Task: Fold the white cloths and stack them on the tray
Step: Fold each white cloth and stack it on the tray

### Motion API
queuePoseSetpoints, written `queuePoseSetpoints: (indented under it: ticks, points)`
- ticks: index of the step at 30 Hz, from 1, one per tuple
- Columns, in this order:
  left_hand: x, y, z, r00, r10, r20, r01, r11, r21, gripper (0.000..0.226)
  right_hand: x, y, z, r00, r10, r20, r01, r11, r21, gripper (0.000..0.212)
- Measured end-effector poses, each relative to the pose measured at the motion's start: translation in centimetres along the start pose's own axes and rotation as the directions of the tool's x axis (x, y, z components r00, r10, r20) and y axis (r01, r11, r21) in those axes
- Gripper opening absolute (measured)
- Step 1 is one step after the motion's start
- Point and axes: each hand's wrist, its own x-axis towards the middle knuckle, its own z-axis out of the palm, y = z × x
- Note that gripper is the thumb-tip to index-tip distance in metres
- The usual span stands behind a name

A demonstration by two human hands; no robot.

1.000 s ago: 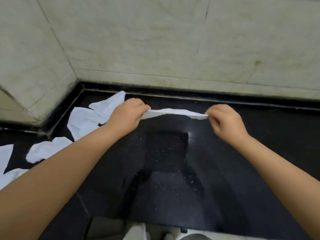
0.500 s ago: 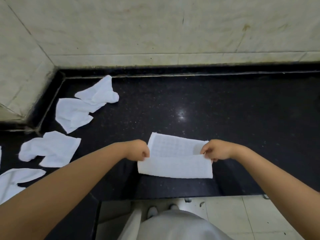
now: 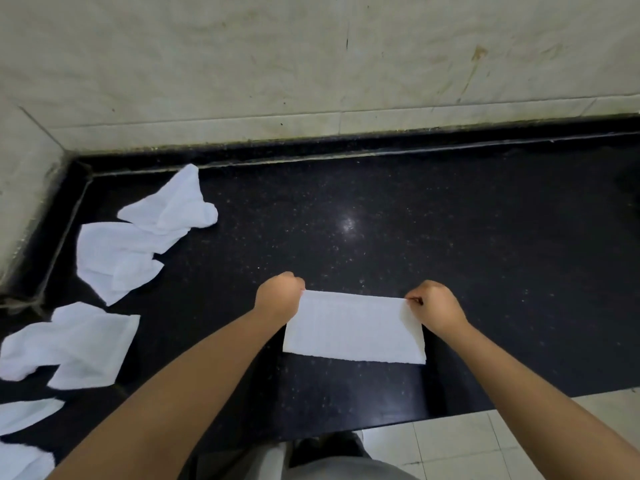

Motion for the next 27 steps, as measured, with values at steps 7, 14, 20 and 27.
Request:
queuePoseSetpoints:
  ticks: [7,14,20,27]
  points:
    - [0.0,-0.6,1.4,0.988,0.129,-0.09,-0.125,0.991,0.042,0.036,-0.4,0.0,1.4,0.999,0.017,-0.037,-0.02,0.996,-0.086,0.027]
    - [-1.3,0.3,-1.5,0.986,0.164,-0.04,-0.157,0.977,0.143,0.026,0.6,-1.2,-0.5,0.998,-0.011,0.056,0.021,0.982,-0.186,0.028]
    - [-1.8,-2.3,-7.1,0.801,0.312,-0.51,-0.3,0.948,0.107,0.026,0.6,-3.2,-5.9,0.828,-0.325,-0.458,0.325,0.942,-0.082,0.016]
    - [-5.5,-4.2,-0.9,0.788,0.522,-0.325,-0.445,0.849,0.285,0.031,-2.3,-2.0,0.9,0.883,-0.293,-0.367,0.275,0.956,-0.1,0.014]
